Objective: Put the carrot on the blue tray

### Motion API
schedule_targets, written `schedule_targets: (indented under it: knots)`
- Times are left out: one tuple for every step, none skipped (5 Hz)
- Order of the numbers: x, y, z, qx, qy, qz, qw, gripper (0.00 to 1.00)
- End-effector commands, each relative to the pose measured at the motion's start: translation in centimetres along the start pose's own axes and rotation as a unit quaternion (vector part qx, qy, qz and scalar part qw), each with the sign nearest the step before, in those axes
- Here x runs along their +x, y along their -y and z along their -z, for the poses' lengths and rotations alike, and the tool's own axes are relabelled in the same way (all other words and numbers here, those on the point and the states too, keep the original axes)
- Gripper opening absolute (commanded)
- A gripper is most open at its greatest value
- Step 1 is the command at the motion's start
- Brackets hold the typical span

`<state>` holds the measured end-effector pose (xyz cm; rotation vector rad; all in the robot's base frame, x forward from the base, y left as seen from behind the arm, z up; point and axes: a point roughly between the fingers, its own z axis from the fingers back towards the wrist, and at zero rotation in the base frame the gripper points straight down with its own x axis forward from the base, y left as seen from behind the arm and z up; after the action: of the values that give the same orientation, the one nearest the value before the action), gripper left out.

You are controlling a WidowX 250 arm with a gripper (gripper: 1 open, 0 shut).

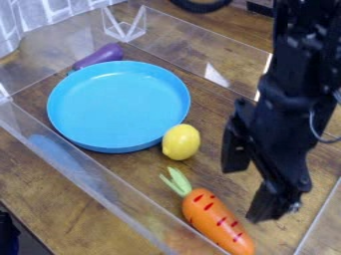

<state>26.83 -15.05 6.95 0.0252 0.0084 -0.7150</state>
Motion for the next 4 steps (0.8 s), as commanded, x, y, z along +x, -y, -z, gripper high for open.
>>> schedule_targets:
  knots:
    - [-0.1, -0.6, 1.4, -0.002, 0.006, 0.036, 0.9993, 1.0]
    - [-0.1, -1.4, 3.6, -0.008, -0.002, 0.051, 0.9986, 1.0]
    - [0.1, -2.4, 3.9, -0.011, -0.005, 0.068, 0.9976, 1.0]
    - [0.2, -2.2, 4.1, -0.01, -0.005, 0.049, 0.9988, 0.0]
